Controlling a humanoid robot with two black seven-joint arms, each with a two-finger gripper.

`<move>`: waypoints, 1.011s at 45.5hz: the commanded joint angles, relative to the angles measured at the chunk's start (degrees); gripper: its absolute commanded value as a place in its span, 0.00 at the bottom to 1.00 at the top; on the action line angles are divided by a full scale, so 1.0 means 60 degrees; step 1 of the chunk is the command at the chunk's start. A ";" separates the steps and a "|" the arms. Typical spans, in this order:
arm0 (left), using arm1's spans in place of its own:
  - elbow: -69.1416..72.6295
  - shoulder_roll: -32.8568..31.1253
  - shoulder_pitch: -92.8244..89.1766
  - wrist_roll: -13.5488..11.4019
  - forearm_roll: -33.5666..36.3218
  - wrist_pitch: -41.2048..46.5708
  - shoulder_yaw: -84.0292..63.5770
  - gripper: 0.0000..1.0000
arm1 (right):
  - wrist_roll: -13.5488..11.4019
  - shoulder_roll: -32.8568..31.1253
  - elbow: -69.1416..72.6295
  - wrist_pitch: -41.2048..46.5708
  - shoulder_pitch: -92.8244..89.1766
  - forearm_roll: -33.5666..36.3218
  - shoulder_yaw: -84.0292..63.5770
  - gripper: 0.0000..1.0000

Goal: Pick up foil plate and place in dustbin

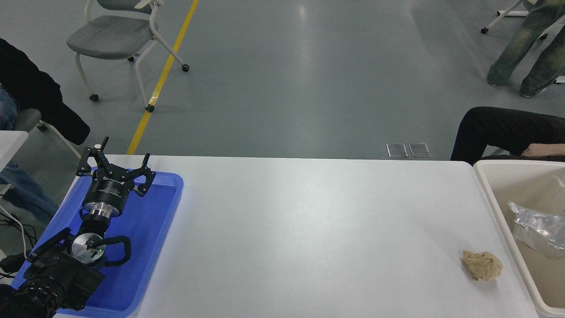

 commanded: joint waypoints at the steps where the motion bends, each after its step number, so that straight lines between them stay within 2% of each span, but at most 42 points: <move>1: -0.0003 0.0001 -0.0002 0.0007 0.0000 0.0000 0.0005 1.00 | 0.0030 0.0095 0.0354 0.0055 0.0209 -0.0001 -0.0011 1.00; 9: -0.0003 -0.0013 -0.0002 0.0022 0.0000 0.0000 0.0005 1.00 | 0.0015 -0.0401 0.2549 0.0084 0.1058 -0.0513 -0.0464 1.00; 13: -0.0003 -0.0013 -0.0017 0.0022 0.0000 0.0000 0.0005 1.00 | -0.0014 -0.0973 0.4058 0.0099 0.1716 -0.1055 -0.1064 1.00; 22: -0.0003 -0.0043 -0.0032 0.0022 0.0000 0.0000 0.0005 1.00 | -0.0058 -0.1398 0.5877 0.0202 0.3138 -0.2256 -0.2235 1.00; 28: -0.0003 -0.0043 -0.0032 0.0022 0.0000 0.0000 0.0005 1.00 | -0.0058 -0.1413 0.6375 0.0669 0.4455 -0.2331 -0.3393 1.00; 36: 0.0026 -0.0043 -0.0032 0.0022 0.0000 0.0000 0.0005 1.00 | -0.0058 -0.1311 0.7005 0.2309 0.6521 -0.2331 -0.4770 1.00; 46: -0.0003 -0.0043 -0.0032 0.0022 0.0000 0.0000 0.0005 1.00 | -0.0058 -0.0169 0.7474 0.3877 0.8689 -0.2228 -0.6308 1.00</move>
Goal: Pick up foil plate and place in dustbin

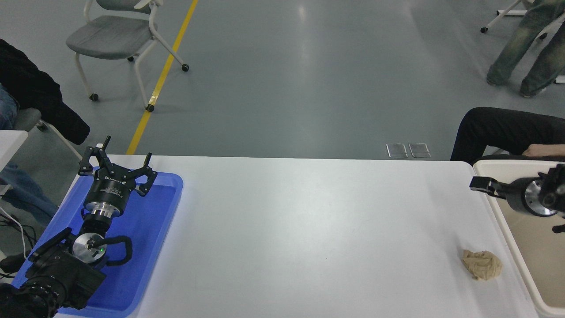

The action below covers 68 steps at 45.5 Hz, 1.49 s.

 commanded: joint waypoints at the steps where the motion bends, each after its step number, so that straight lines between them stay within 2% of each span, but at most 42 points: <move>1: -0.0005 -0.0002 0.0000 0.0000 0.0000 0.0000 0.0001 1.00 | -0.0002 0.0958 0.0801 0.1816 0.2588 -0.0017 -0.1831 1.00; 5: 0.0024 -0.0002 0.0000 0.0000 0.0000 0.0000 0.0001 1.00 | -0.0002 0.1559 0.1357 0.2680 0.3584 0.0421 -0.2388 1.00; 11: -0.0005 0.0013 0.0015 0.0000 0.0000 0.0000 0.0001 1.00 | -0.0016 0.2159 0.1680 0.3647 0.4478 0.1681 -0.2784 1.00; 19: -0.0005 0.0027 0.0029 -0.0015 0.0000 0.0000 -0.0013 1.00 | -0.0016 0.2687 0.2266 0.4410 0.5167 0.2502 -0.2858 1.00; 31: -0.0005 0.0042 0.0029 -0.0029 0.0000 0.0000 0.0001 1.00 | -0.0031 0.4209 0.2354 0.4733 0.5987 0.4025 -0.3282 1.00; 47: 0.0024 0.0042 0.0044 -0.0029 0.0000 0.0000 0.0001 1.00 | -0.0046 0.6173 0.2032 0.4513 0.6954 0.4655 -0.4483 1.00; 68: -0.0005 0.0042 0.0044 -0.0015 0.0000 0.0000 0.0001 1.00 | -0.0046 0.6028 0.3145 0.4689 0.8097 0.4714 -0.5231 1.00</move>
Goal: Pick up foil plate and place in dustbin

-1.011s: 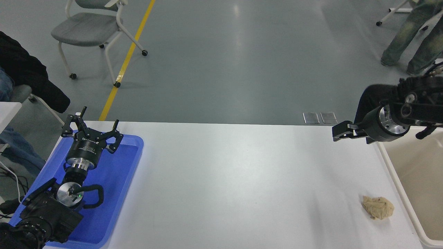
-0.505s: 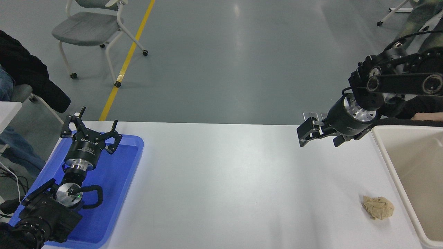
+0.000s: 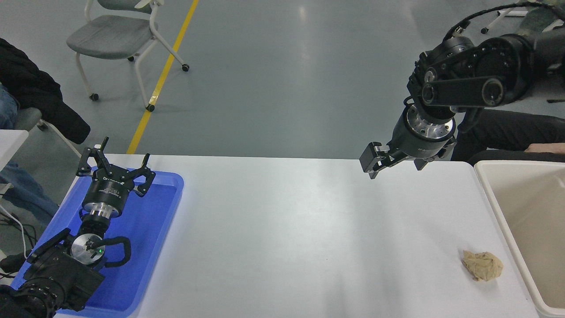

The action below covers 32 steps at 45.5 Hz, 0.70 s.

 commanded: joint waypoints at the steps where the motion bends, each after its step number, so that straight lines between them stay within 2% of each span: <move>1: -0.0021 0.0000 0.0001 0.0013 0.0000 0.0000 -0.0011 1.00 | -0.0001 0.0012 0.0624 0.0100 0.0679 0.0162 -0.0250 1.00; 32: 0.0009 0.0000 0.0001 0.0013 0.0000 0.0000 0.0003 1.00 | -0.0001 -0.0427 0.1562 0.0437 0.1939 0.0440 -0.0528 1.00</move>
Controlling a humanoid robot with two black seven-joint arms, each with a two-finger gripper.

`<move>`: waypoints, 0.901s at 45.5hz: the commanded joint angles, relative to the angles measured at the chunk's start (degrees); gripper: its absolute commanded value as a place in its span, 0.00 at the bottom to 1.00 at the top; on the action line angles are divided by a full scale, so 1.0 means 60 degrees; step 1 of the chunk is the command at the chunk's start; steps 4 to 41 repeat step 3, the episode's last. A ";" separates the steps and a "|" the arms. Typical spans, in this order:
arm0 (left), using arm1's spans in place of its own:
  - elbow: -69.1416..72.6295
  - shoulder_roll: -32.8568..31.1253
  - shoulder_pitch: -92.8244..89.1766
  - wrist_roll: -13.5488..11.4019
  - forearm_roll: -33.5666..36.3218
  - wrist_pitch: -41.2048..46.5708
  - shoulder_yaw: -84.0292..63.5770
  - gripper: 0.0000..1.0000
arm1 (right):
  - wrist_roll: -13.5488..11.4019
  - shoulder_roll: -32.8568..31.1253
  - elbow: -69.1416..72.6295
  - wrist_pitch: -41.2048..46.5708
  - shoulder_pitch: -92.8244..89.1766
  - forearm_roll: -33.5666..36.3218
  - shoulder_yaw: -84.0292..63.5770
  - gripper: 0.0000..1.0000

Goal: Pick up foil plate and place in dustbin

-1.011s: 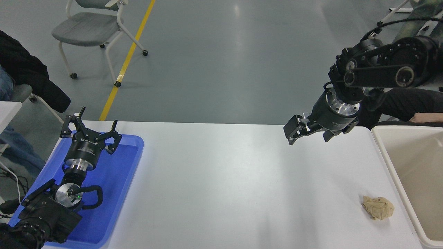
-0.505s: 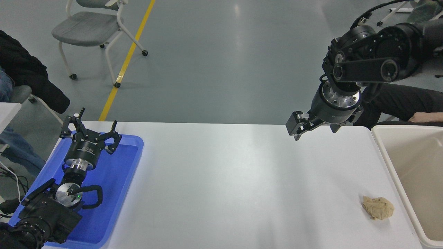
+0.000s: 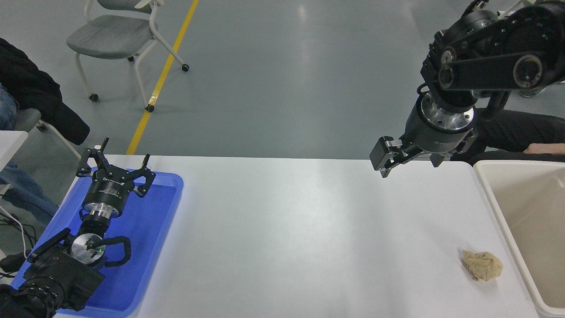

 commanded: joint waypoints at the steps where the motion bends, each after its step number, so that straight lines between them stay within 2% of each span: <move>1: -0.0015 0.0000 0.0000 -0.0001 0.0000 0.0000 0.0000 1.00 | 0.0000 -0.0215 0.0274 0.0120 0.0290 0.0035 -0.0145 1.00; 41: -0.0015 0.0000 0.0000 -0.0001 0.0000 0.0000 0.0000 1.00 | 0.0000 -0.0259 0.0304 0.0164 0.0304 0.0021 -0.0159 1.00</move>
